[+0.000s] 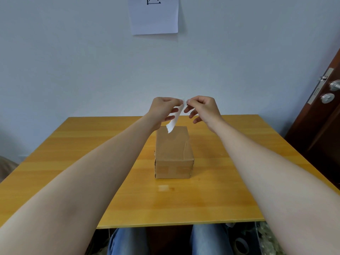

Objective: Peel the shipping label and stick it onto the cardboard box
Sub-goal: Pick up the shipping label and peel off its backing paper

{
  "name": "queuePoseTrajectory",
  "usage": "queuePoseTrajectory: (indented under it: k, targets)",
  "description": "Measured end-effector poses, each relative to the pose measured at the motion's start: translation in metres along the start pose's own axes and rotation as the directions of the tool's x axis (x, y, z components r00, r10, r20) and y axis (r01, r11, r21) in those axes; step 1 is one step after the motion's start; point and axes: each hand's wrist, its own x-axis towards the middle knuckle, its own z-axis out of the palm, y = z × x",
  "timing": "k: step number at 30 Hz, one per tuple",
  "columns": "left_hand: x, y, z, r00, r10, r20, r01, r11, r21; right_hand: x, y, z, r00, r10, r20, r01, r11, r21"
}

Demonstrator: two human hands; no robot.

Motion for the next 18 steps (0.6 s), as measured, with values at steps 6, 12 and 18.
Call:
queuePoseTrajectory:
  k: [6,12,18]
  targets:
    - [-0.0026,0.0017,-0.0033,0.998,-0.026,-0.049,0.024,0.999,-0.047,0.0006,0.0003,-0.0002,0.999,0.012,-0.05,-0.011,1.0,0.008]
    - [-0.0046,0.002,-0.0046,0.993,-0.047,-0.107,0.038,0.995,-0.087,0.0021,0.0029,-0.0017,0.993,0.046,-0.109,-0.044,0.999,0.018]
    - [-0.0052,0.0029,-0.0056,0.985,-0.068,-0.156,0.05,0.992,-0.117,0.0026,0.0067,-0.005,0.985,0.087,-0.148,-0.082,0.996,0.04]
